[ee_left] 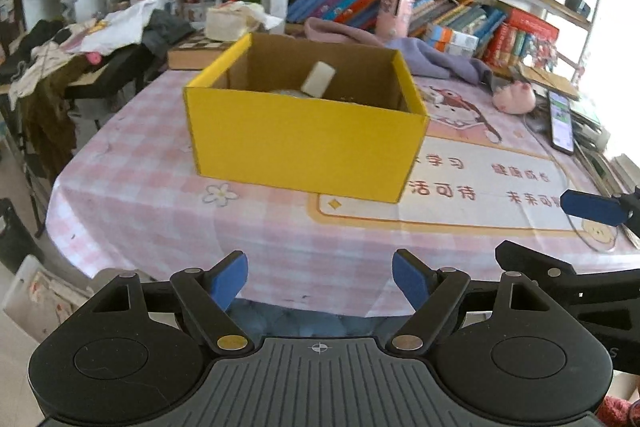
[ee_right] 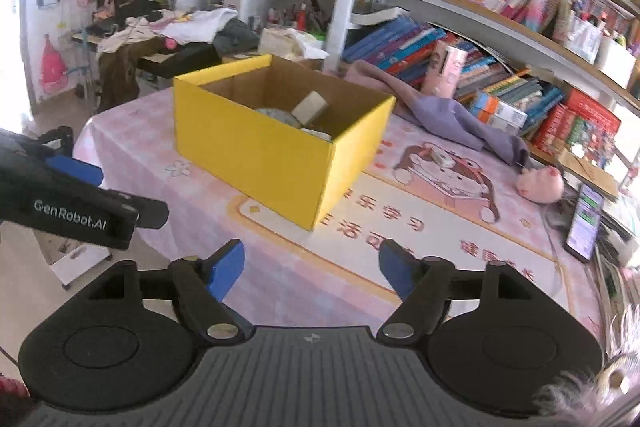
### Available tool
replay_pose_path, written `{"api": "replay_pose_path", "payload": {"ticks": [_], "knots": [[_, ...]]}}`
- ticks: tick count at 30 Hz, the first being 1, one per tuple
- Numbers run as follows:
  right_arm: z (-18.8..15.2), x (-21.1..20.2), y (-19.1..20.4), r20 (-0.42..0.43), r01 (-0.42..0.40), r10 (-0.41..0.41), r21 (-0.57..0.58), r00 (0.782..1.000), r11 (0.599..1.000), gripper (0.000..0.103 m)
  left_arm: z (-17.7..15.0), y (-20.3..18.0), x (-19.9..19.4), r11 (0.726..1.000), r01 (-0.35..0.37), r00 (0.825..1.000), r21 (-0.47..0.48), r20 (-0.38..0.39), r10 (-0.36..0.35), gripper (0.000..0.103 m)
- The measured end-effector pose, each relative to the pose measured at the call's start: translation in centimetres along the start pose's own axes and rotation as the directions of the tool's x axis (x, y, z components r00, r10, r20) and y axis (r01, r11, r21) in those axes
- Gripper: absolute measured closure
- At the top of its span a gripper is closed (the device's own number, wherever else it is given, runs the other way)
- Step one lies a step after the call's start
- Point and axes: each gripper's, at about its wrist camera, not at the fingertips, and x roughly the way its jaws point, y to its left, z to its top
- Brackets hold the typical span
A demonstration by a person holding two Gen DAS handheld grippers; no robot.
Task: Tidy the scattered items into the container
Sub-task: 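Lift both open tools out of the box and move toward the table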
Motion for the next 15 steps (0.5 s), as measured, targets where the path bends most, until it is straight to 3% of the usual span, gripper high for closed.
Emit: {"api": "replay_pose_path", "payload": {"ticks": [15], "knots": [[-1.8, -0.9, -2.7, -0.064, 0.134, -0.128, 0.107, 0.99, 0.985, 0.024, 0.3, -3.8, 1.5, 0.983, 0.13, 0.991, 0.126, -0.039, -0.127, 0.021]]}}
